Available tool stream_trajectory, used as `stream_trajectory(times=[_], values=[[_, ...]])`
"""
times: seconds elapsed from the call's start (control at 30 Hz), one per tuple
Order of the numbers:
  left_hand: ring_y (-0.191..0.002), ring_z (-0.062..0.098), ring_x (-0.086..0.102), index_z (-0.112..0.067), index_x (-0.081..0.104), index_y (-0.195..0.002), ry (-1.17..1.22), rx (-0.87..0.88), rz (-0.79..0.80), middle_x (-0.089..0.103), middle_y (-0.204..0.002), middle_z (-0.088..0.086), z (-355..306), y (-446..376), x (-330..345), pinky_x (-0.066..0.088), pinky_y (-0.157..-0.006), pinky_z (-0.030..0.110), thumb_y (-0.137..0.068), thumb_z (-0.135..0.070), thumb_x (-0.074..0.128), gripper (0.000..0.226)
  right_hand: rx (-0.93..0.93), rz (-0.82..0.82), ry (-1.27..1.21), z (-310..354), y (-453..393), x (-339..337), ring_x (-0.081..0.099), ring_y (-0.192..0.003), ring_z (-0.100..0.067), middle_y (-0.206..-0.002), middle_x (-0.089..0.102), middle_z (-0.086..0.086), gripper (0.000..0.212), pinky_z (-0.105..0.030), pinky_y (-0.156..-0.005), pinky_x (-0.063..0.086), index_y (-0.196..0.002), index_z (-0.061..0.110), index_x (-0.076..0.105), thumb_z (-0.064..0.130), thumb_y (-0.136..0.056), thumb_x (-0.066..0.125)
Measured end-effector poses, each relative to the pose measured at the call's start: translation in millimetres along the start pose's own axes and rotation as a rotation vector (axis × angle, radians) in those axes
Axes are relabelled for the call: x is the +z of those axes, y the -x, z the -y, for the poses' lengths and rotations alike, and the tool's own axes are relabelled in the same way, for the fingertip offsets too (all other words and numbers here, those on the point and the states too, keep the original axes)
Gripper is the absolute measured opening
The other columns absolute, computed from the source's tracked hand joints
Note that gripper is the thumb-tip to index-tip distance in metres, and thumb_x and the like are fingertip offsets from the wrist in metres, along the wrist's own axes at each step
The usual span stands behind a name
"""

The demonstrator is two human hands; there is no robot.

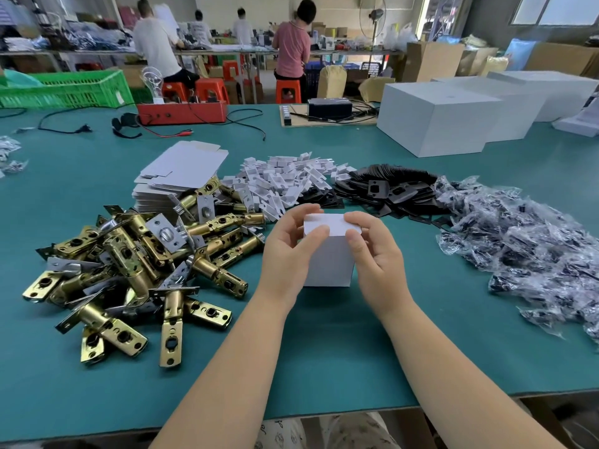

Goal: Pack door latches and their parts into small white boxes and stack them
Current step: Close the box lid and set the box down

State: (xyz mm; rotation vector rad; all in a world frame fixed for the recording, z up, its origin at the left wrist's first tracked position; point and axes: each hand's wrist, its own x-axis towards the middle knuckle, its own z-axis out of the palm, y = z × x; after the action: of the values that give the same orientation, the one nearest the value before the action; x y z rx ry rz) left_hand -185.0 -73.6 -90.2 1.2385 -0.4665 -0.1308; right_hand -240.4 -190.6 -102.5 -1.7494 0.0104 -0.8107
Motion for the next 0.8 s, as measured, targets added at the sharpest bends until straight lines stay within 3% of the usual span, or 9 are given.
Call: stream_trajectory(times=[0.1,0.17,0.27,0.43,0.53,0.63,0.8], values=[[-0.082,0.005,0.061,-0.049,0.068,-0.096,-0.15,0.085,-0.034,0.068,-0.091,-0.018,1,1,-1,0.053,-0.073,0.025,-0.082,-0.035,0.066,0.019,0.051,0.011,-0.023,5,-6,0,0.05,-0.074,0.002,-0.087,0.055,0.014,0.017,-0.012,-0.066,0.039,-0.104,0.039,0.055,0.036,-0.09,0.047],[-0.077,0.007,0.059,-0.051,0.066,-0.094,-0.258,0.14,-0.061,0.066,-0.086,-0.018,2,1,0,0.052,-0.07,0.029,-0.084,-0.04,0.064,0.015,0.06,0.011,-0.025,8,-10,1,0.05,-0.073,-0.002,-0.087,0.057,0.011,0.012,-0.015,-0.065,0.041,-0.101,0.039,0.056,0.034,-0.092,0.05],[-0.061,0.001,0.046,-0.047,0.066,-0.089,-0.298,0.194,-0.083,0.056,-0.066,-0.019,2,-1,1,0.039,-0.058,0.017,-0.086,-0.041,0.062,0.008,0.032,-0.017,-0.021,11,-14,0,0.05,-0.074,-0.003,-0.089,0.058,0.011,0.017,-0.014,-0.067,0.04,-0.098,0.034,0.059,0.018,-0.097,0.054],[-0.056,-0.001,0.041,-0.039,0.066,-0.088,-0.269,0.24,-0.077,0.052,-0.062,-0.017,-1,-7,2,0.033,-0.052,0.012,-0.09,-0.035,0.058,0.009,0.024,-0.027,-0.14,16,-21,1,0.046,-0.064,0.002,-0.076,0.06,0.02,0.019,-0.01,-0.062,0.039,-0.093,0.028,0.063,0.01,-0.094,0.057],[-0.063,-0.001,0.049,-0.03,0.068,-0.092,-0.255,0.257,-0.027,0.06,-0.07,-0.019,-4,-10,0,0.038,-0.058,0.011,-0.09,-0.025,0.059,0.011,-0.003,-0.031,-0.132,14,-19,1,0.05,-0.068,0.004,-0.083,0.062,0.015,0.02,-0.01,-0.065,0.04,-0.091,0.022,0.063,0.003,-0.093,0.057],[-0.088,0.005,0.06,-0.029,0.069,-0.094,-0.267,0.273,0.035,0.068,-0.093,-0.008,-6,-10,-8,0.048,-0.073,0.015,-0.089,-0.019,0.06,0.014,-0.017,-0.014,-0.12,10,-16,-1,0.055,-0.078,0.002,-0.093,0.064,0.008,0.016,-0.011,-0.071,0.042,-0.093,0.022,0.063,0.008,-0.093,0.056],[-0.094,0.01,0.06,-0.025,0.071,-0.094,-0.221,0.205,0.096,0.069,-0.098,-0.001,-6,-8,-15,0.049,-0.079,0.02,-0.087,-0.018,0.061,0.015,-0.06,-0.014,-0.056,1,-12,1,0.058,-0.1,-0.004,-0.106,0.063,0.01,0.015,-0.019,-0.084,0.043,-0.095,0.029,0.061,0.019,-0.092,0.05]])
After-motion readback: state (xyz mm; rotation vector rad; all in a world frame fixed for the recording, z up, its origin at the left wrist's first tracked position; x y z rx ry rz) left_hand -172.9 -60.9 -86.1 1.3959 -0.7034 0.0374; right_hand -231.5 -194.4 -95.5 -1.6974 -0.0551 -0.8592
